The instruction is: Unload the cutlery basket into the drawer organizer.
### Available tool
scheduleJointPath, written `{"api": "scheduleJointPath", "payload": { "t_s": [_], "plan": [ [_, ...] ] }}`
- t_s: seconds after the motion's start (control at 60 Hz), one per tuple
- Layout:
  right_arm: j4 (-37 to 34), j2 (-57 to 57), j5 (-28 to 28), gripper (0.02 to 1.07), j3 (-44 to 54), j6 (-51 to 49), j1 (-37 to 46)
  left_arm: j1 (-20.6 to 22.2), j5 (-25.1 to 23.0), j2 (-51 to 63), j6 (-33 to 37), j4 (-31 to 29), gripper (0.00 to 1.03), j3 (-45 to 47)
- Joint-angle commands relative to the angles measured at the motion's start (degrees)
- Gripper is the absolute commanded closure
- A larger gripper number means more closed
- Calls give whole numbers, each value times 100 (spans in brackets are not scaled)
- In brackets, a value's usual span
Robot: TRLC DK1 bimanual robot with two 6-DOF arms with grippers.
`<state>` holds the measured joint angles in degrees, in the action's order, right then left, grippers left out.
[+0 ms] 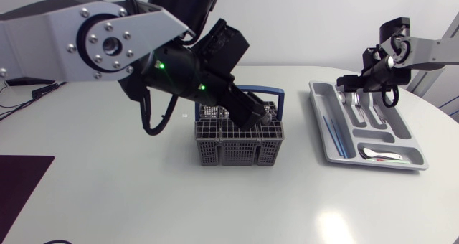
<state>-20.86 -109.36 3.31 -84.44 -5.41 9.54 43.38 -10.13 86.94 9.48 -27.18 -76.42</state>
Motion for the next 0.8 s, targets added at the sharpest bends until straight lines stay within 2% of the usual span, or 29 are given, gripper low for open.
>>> {"api": "scheduleJointPath", "payload": {
  "t_s": [0.0,0.183,0.333,0.45,0.55,0.65,0.783],
  "plan": [
    [135,468,-164,35,499,-65,-110,136,73,-54,380,108,5,224],
    [232,1233,-850,35,1264,-276,-181,268,231,69,1039,415,6,523],
    [205,2112,-1940,35,2037,-575,-286,119,231,192,1276,538,6,708],
    [109,2824,-2520,36,2582,-690,-541,4,231,236,1390,714,6,883],
    [12,3228,-2801,36,2890,-707,-840,-40,231,271,1426,881,6,998],
    [3,3386,-2827,36,3030,-672,-1147,-48,231,271,1531,1066,6,1156],
    [21,3351,-2977,36,3013,-417,-1569,-128,204,271,1505,1584,6,1411]
  ]
}}
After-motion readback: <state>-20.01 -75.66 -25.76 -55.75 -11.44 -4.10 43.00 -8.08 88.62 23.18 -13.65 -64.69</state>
